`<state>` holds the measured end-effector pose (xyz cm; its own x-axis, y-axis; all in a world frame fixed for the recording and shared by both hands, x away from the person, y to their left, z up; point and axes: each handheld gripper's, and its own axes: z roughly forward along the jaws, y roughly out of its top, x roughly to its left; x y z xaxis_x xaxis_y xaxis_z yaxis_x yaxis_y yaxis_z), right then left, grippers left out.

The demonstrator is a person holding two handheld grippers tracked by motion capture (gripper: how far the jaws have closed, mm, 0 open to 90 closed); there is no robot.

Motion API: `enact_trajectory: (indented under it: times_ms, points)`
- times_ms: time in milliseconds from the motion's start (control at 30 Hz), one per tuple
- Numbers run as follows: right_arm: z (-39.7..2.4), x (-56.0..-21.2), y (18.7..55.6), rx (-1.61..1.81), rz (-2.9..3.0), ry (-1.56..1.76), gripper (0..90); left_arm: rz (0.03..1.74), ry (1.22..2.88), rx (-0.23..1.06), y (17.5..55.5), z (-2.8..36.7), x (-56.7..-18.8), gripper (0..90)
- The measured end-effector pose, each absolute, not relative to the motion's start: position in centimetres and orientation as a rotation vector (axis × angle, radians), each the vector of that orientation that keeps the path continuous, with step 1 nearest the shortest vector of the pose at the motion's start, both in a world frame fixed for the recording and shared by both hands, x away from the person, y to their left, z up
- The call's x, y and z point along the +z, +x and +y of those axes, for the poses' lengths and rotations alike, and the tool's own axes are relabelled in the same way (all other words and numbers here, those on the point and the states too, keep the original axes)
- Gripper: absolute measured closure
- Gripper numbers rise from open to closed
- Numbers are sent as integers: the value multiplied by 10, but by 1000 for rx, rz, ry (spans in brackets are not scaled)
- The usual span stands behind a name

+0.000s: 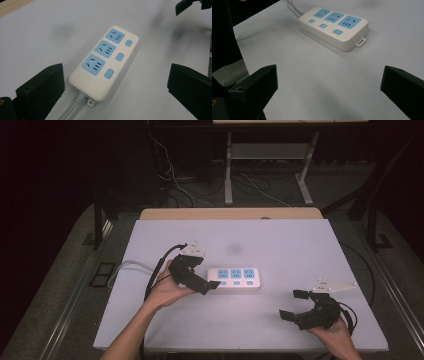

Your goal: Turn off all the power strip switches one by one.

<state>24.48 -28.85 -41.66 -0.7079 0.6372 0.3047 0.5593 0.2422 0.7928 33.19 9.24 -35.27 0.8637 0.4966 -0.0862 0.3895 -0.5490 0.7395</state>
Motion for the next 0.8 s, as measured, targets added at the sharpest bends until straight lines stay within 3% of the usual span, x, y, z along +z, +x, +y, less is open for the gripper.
enact_trajectory:
  times_ms: [267, 400, 467, 733, 800]
  points:
    - [-289, -417, 245, 1481, 2414, 1161, 9, 605, 2231, 140, 340, 86, -354, 107]
    - [-289, -417, 245, 1481, 2413, 1160, 9, 597, 2231, 121, 344, 84, -357, 228]
    - [-289, -417, 245, 1479, 2414, 1162, 9, 594, 2241, 113, 346, 83, -359, 338]
    - [-288, -417, 245, 1473, 2416, 1162, 9, 588, 2258, 105, 351, 79, -366, 551]
    - [-288, -417, 245, 1473, 2415, 1163, 9, 586, 2262, 94, 353, 78, -368, 657]
